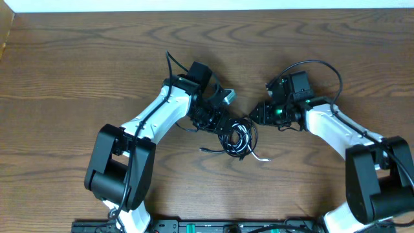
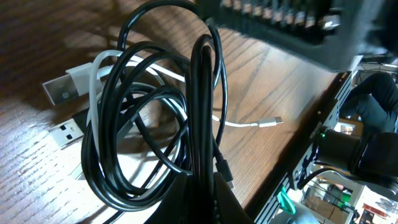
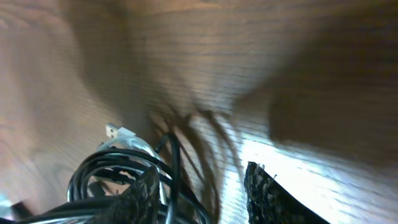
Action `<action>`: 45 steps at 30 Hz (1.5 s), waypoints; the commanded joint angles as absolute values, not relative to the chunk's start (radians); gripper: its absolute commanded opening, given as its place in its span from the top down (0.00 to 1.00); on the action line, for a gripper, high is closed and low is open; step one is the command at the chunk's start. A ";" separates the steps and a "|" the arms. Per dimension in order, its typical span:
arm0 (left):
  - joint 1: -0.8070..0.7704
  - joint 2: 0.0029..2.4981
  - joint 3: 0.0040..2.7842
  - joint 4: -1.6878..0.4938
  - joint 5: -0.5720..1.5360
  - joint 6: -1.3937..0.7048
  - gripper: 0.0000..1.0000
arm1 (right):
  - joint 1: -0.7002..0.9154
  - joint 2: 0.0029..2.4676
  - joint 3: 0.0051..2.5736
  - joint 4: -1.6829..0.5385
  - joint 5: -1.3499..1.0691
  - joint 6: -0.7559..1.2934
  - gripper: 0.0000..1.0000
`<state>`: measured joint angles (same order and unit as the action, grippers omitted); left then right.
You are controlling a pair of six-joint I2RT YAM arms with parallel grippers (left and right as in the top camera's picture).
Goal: Untangle cables
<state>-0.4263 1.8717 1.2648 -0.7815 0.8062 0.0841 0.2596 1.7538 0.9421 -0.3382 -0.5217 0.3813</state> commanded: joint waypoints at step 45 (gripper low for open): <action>-0.425 1.846 1.262 -0.833 0.507 0.070 0.93 | 0.236 1.139 1.032 -0.440 -0.068 0.376 0.99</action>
<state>-0.4274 1.8664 1.2648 -0.8154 0.5430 0.0780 0.2527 1.2175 1.0103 -0.4282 -0.3172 0.4011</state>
